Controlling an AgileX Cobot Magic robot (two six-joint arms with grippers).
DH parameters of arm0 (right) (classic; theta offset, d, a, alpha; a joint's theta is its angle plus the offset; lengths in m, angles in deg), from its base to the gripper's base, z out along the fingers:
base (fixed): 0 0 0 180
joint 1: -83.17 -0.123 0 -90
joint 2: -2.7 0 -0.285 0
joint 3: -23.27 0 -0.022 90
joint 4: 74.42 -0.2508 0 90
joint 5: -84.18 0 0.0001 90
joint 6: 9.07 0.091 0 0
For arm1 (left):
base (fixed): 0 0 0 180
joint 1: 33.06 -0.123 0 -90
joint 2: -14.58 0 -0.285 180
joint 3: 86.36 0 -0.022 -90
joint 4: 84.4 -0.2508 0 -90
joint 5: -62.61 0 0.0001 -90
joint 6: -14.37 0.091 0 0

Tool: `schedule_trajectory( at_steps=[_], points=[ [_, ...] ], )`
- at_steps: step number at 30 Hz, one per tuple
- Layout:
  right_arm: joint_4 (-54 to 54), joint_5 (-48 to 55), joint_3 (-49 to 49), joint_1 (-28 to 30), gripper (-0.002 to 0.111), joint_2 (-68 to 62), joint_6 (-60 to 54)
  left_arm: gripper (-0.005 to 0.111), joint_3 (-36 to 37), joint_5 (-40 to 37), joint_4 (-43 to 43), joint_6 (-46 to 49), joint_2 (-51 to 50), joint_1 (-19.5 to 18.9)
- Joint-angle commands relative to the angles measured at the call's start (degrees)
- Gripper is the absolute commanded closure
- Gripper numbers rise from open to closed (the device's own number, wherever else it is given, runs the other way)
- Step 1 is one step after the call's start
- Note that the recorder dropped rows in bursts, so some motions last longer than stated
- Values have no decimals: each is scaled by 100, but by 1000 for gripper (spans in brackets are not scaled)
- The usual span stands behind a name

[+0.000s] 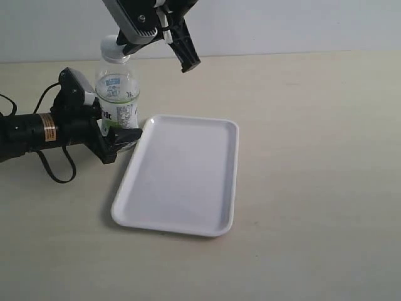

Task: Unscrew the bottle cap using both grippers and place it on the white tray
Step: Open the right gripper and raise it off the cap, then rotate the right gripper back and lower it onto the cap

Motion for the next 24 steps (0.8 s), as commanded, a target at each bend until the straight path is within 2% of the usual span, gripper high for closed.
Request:
schedule_trajectory(
  at_steps=[1,2,3,5,6,7,8,9,13,15,16,24],
  points=[
    [39,112,20,-5,95,-21,151,107,16,290,47,-31,78,30],
    [11,112,20,-5,93,-21,245,107,16,290,47,-31,78,30],
    [10,112,20,-5,86,-21,324,107,16,290,47,-31,78,30],
    [-26,112,20,-5,65,21,666,107,16,275,43,-4,78,30],
    [-41,112,20,-5,59,48,886,107,16,275,43,-4,78,30],
    [-134,104,20,-5,51,116,1430,107,16,275,54,10,78,30],
    [-147,104,20,-5,47,158,1839,107,16,275,54,10,78,30],
    [-147,104,20,-5,44,257,2735,107,16,275,78,21,78,30],
    [-147,-8,20,-5,43,414,4982,107,16,275,163,167,78,30],
    [-131,-220,20,-5,43,414,6784,107,16,275,178,167,78,30],
    [-106,-250,20,-5,43,402,7258,107,16,313,177,167,78,30],
    [-92,-321,20,-5,43,402,7923,107,16,479,177,167,78,30]
  ],
)
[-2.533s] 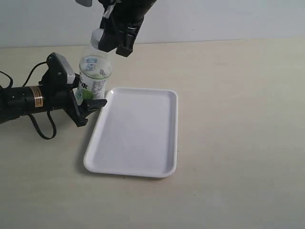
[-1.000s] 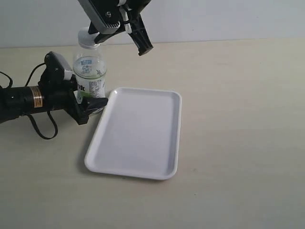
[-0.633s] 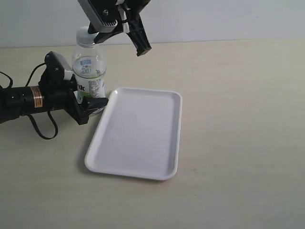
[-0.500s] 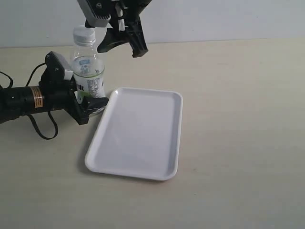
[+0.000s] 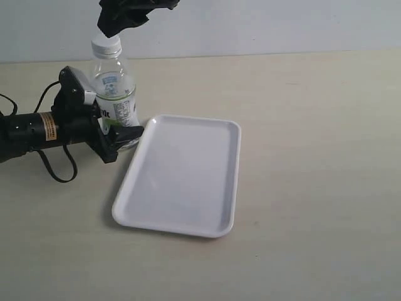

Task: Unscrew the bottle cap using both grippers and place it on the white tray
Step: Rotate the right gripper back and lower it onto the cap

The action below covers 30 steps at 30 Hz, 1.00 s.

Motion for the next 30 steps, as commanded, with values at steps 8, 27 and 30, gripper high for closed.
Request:
schedule_trajectory(
  at_steps=[8,27,30],
  points=[
    [797,-446,20,-5,36,29,1476,107,16,65,142,173,78,30],
    [2811,401,950,-938,37,-654,2719,107,16,36,132,490,78,30],
    [2811,283,950,-938,37,-719,2719,107,16,36,132,490,78,30]
  ],
)
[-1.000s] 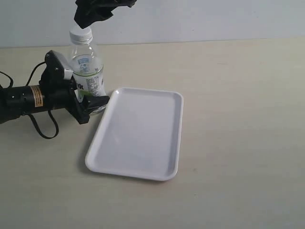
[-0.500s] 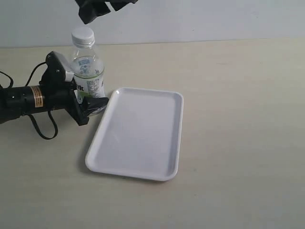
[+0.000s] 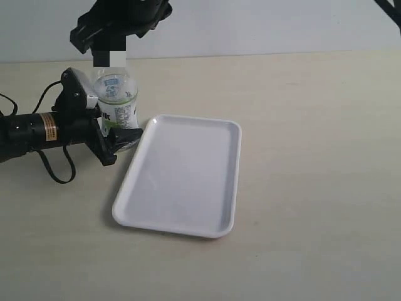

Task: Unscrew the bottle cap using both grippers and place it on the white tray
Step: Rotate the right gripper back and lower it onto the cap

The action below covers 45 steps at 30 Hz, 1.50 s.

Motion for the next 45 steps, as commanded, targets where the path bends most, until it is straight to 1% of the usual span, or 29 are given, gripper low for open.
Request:
schedule_trajectory(
  at_steps=[1,8,13,16,22,27,33,36,38,41,43,45],
  points=[
    [-23,-212,54,-5,38,-83,32,107,16,145,132,46,78,30],
    [-23,-351,54,-5,44,-137,32,107,16,145,132,46,78,30],
    [-26,-346,283,-5,44,-137,32,107,16,145,132,46,78,30],
    [-36,-170,393,-5,44,-137,32,107,16,145,142,47,78,30],
    [-36,199,393,-5,44,-188,32,107,16,145,142,47,78,30],
    [-36,201,393,-5,44,-223,32,107,16,145,142,47,78,30],
    [-36,179,393,-5,51,-246,22,107,16,145,142,47,78,30],
    [-36,179,393,-5,58,-245,22,107,16,145,142,47,78,30],
    [-36,179,393,-5,70,-245,22,107,16,145,142,47,78,30],
    [-36,179,393,-5,93,-245,-115,107,16,145,142,47,78,30],
    [-65,179,393,-5,106,-245,-256,107,16,145,142,47,78,30],
    [-256,153,393,-5,108,-245,-505,107,16,145,142,37,78,30]
  ],
)
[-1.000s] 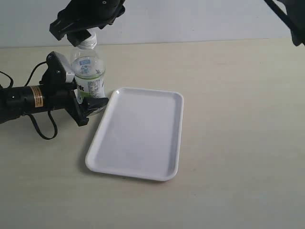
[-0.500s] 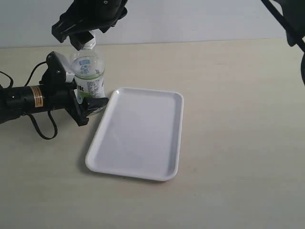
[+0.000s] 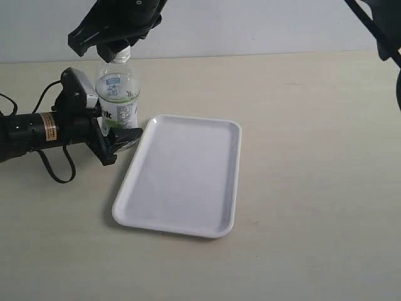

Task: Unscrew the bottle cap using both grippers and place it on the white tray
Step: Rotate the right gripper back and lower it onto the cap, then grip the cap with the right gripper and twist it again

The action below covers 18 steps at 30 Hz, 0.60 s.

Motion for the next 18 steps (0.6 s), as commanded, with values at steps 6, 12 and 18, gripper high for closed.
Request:
schedule_trajectory(
  at_steps=[6,12,18],
  points=[
    [-514,-52,42,-5,108,-11,-1505,107,16,145,100,24,78,30],
    [-503,-86,42,-5,108,-11,-2359,107,16,145,100,-4,78,30],
    [-556,-203,42,-5,108,-11,-3360,107,16,145,89,-28,78,30]
  ],
)
